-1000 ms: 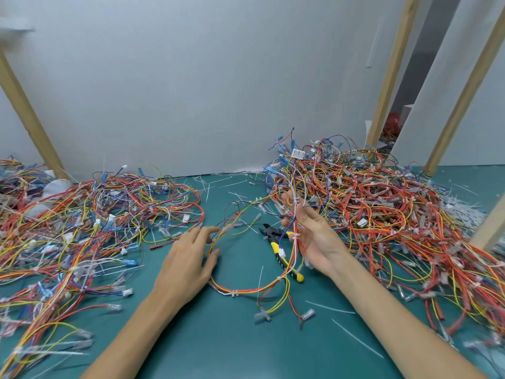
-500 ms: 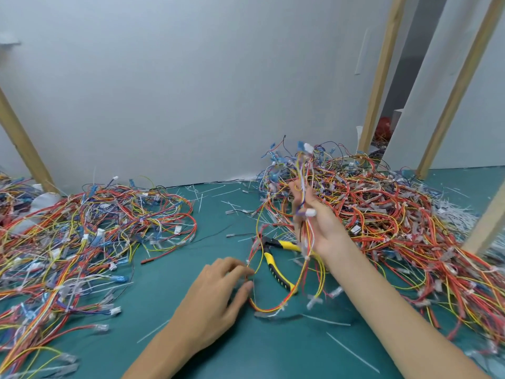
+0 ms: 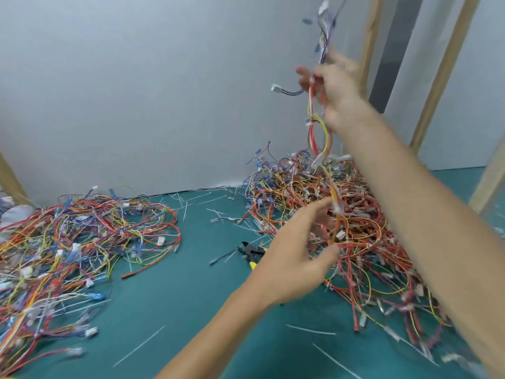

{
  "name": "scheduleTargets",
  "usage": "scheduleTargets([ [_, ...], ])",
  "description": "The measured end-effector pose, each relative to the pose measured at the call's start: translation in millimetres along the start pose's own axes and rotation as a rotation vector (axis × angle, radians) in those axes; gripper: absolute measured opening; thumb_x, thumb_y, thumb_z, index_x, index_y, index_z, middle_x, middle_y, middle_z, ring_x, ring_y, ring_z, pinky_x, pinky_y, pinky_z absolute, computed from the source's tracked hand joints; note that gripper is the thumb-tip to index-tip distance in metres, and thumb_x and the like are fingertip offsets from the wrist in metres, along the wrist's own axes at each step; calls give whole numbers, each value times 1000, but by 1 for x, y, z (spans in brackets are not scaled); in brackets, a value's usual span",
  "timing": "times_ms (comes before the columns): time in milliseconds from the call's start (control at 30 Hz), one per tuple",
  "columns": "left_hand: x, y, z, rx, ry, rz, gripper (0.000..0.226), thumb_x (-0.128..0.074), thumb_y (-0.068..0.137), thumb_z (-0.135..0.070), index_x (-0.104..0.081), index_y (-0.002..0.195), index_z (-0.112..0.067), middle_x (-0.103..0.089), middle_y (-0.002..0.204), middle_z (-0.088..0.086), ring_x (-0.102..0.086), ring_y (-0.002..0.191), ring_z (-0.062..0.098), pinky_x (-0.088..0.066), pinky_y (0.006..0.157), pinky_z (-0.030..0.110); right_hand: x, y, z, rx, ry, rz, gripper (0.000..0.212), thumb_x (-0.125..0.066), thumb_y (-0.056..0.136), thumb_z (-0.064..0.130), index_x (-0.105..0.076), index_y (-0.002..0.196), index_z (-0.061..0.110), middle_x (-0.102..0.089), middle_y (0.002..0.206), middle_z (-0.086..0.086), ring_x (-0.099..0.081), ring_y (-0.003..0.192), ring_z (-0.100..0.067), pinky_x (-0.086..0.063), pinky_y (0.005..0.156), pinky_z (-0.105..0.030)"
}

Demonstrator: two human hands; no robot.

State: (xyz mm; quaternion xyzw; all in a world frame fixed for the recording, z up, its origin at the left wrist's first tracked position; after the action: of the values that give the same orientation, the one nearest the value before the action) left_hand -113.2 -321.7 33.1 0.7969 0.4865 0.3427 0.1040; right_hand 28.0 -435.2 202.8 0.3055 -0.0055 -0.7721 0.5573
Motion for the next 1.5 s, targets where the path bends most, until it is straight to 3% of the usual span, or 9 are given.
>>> scheduleTargets([
  [67, -8, 9, -4, 12, -38, 22, 70, -61, 89, -11, -28, 150, -24, -54, 123, -5, -55, 98, 2, -48, 85, 22, 7, 19, 7, 215, -429, -7, 59, -38, 91, -14, -44, 144, 10, -41, 145, -6, -73, 77, -17, -55, 58, -24],
  [200, -18, 2, 8, -38, 185, 91, 63, -61, 91, -18, -35, 147, -23, -48, 132, -4, -51, 109, 5, -36, 94, 17, 40, 35, -31, 401, -1362, 154, 44, -41, 88, 0, -50, 131, 9, -61, 111, -13, -64, 95, -36, -47, 69, -37],
  [300, -21, -19, 33, -43, 327, 183, 39, -57, 93, -23, -54, 132, -19, -49, 131, -3, -44, 123, 9, -32, 108, 23, 94, 27, -104, 13, -1849, 408, 38, -40, 99, 13, -47, 136, 7, -61, 100, -16, -61, 100, -34, -50, 81, -39],
  [367, -18, -36, 55, -11, 395, 220, 34, -55, 94, -24, -56, 129, -20, -48, 131, -5, -42, 125, 9, -31, 110, 25, 135, 12, -145, -219, -2029, 473, 49, -35, 103, 24, -31, 150, 10, -49, 142, -20, -47, 131, -35, -38, 106, -48],
  [467, -2, -55, 79, 36, 426, 192, 33, -50, 96, -23, -55, 128, -22, -46, 131, -8, -42, 124, 6, -28, 106, 12, 167, -7, -174, -220, -2015, 454, 61, -27, 106, 28, 5, 157, 18, -11, 164, -12, -13, 150, -32, -14, 119, -52],
  [667, 41, -77, 104, 111, 489, 58, 32, -47, 98, -24, -53, 129, -25, -45, 130, -14, -41, 123, 1, -31, 106, 17, 150, -21, -160, -68, -2147, 360, 64, -36, 102, 21, -5, 157, 16, -3, 164, -14, 5, 151, -36, -3, 121, -51],
  [833, 78, -94, 128, 191, 642, 42, 34, -46, 97, -23, -50, 131, -23, -46, 132, -9, -42, 124, 10, -33, 107, 28, 60, -97, -160, 354, -1875, 485, 47, -46, 96, 22, -47, 142, 16, -35, 155, -10, -21, 148, -27, -15, 118, -44],
  [1000, 113, -106, 140, 267, 807, -39, 29, -49, 95, -18, -58, 122, -15, -55, 122, 2, -50, 113, 24, -37, 99, 35, -1, -212, -207, 261, -1487, 866, 38, -46, 95, 24, -59, 130, 21, -63, 128, -2, -53, 123, -24, -36, 103, -37],
  [1500, 125, -116, 144, 357, 757, -144, 28, -49, 93, -11, -63, 117, -11, -59, 115, 9, -50, 112, 26, -35, 100, 35, 5, -239, -252, 201, -1461, 911, 48, -36, 103, 21, -33, 151, 18, -35, 157, 3, -20, 148, -11, -17, 115, -29],
])
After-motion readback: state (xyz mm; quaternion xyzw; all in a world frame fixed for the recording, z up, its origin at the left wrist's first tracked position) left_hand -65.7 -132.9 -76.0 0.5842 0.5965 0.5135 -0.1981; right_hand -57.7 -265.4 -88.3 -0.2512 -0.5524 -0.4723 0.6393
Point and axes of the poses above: each hand's wrist, its own y-axis towards the middle knuckle, its own x-axis out of the back of the hand, z = x × y, the point moved 4 cm from there along y, towards the middle knuckle
